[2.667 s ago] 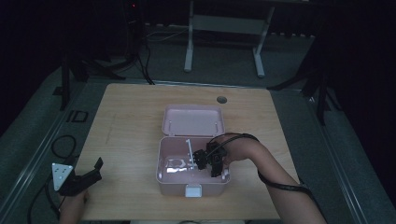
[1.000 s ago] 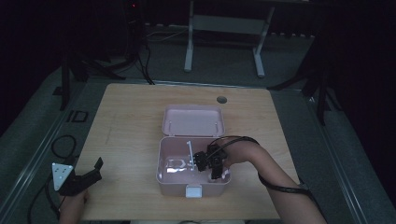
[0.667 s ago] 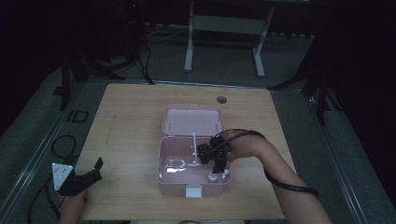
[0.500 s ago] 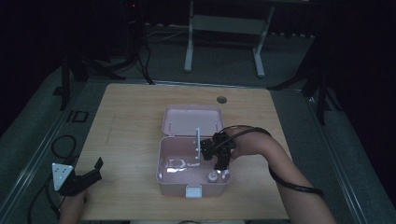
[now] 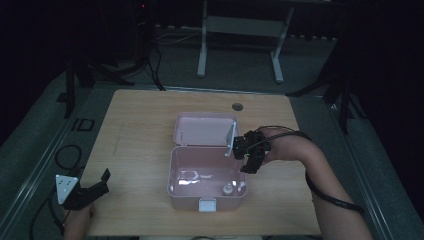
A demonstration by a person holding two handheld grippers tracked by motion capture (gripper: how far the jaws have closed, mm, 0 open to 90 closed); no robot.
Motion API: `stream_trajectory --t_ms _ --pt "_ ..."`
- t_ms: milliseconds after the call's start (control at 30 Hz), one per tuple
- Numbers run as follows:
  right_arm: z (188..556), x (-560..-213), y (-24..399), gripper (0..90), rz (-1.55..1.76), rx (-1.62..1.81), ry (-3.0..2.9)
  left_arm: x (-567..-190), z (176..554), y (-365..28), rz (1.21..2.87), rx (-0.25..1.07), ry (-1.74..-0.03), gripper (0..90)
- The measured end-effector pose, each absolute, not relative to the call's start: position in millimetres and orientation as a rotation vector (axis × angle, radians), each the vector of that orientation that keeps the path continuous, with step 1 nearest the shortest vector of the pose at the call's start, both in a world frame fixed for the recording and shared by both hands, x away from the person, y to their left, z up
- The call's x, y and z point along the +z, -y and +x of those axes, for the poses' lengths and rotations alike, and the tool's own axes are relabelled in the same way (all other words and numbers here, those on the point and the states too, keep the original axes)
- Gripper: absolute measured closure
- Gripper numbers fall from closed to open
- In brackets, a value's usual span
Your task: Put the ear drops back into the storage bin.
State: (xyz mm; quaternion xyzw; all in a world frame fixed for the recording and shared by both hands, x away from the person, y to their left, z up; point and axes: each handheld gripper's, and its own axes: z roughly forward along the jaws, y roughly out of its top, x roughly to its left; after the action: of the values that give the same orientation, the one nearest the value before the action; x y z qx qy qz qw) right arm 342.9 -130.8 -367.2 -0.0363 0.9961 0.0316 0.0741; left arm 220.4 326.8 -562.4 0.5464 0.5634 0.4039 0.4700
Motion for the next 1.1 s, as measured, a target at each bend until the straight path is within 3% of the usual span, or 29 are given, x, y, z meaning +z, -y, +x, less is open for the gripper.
stream_trajectory --t_ms 233,333,700,1100 --pt "357 -377 155 25.4 0.059 0.139 -3.004 -562 220 -327 1.34 0.991 -1.381 0.5" --pt "363 -389 167 13.9 0.116 0.162 -3.04 -562 220 -327 1.34 0.991 -1.383 0.5" --pt "385 -436 207 13.5 0.387 0.311 -3.004 -562 220 -327 1.339 0.991 -1.384 0.5" --pt "387 -475 242 13.5 0.569 0.56 -2.797 -562 220 -327 1.339 0.99 -1.383 0.5"
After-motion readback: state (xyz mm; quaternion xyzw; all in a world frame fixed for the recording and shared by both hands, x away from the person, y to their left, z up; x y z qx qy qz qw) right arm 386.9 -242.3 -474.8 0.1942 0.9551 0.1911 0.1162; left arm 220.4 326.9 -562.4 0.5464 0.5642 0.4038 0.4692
